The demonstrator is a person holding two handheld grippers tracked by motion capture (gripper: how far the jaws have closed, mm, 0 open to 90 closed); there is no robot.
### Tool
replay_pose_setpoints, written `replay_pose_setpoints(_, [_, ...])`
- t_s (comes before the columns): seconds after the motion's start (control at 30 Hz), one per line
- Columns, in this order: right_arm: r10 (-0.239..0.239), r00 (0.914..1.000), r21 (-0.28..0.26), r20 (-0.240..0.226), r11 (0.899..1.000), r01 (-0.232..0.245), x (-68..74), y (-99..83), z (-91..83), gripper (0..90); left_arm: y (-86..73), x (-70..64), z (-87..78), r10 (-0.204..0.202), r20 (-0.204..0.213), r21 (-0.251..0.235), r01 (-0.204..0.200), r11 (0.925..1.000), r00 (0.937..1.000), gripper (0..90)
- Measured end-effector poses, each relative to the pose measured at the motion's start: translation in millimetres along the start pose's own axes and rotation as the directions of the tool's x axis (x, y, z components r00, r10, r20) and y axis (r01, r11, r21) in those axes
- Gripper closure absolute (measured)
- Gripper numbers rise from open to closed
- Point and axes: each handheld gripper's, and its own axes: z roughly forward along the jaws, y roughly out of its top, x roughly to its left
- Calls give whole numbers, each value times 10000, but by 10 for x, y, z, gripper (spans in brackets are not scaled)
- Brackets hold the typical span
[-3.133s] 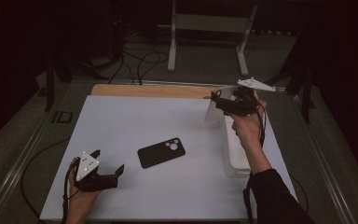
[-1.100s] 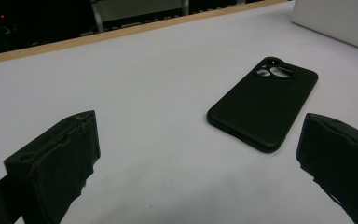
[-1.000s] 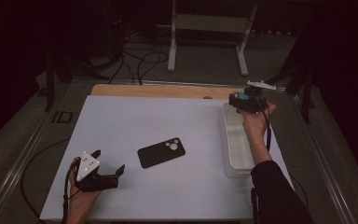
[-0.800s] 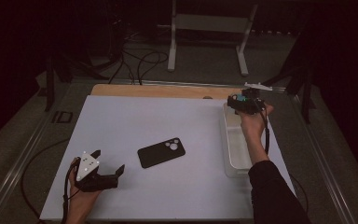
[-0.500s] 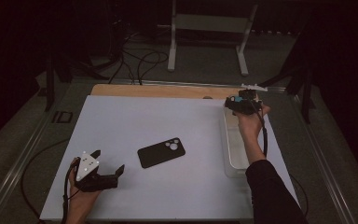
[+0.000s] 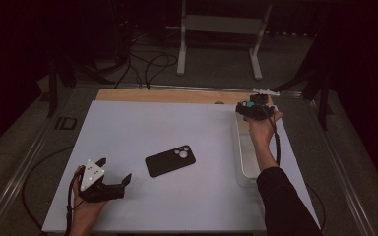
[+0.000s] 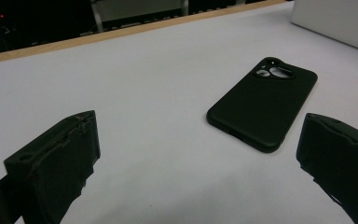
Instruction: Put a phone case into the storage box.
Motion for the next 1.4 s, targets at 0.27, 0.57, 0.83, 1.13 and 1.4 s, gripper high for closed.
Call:
replay_pose_setpoints(0.27, [104,9999,-213,-108,9997,-107,-26,37,-15,99,0,-1,-2,0,3,-7,0,10000,10000,0])
replay_pose_setpoints(0.57, [-103,9986,-477,-520,9988,78,-45,60,-190,100,0,-2,-6,-7,-30,-2,7,10000,10000,0])
replay_pose_setpoints(0.83, [-738,9876,-720,-1383,9953,643,15,19,-450,99,1,-7,-5,23,-43,19,-23,10000,10000,0])
replay_pose_setpoints(1.13, [-1448,9611,-1104,-2353,9864,1216,127,-113,-784,99,0,-8,-7,2,-42,14,-1,10000,10000,0])
replay_pose_setpoints(1.4, [-1946,9318,-1400,-3062,9774,1582,233,-288,-1042,99,0,-9,-7,-17,-44,11,17,10000,10000,0])
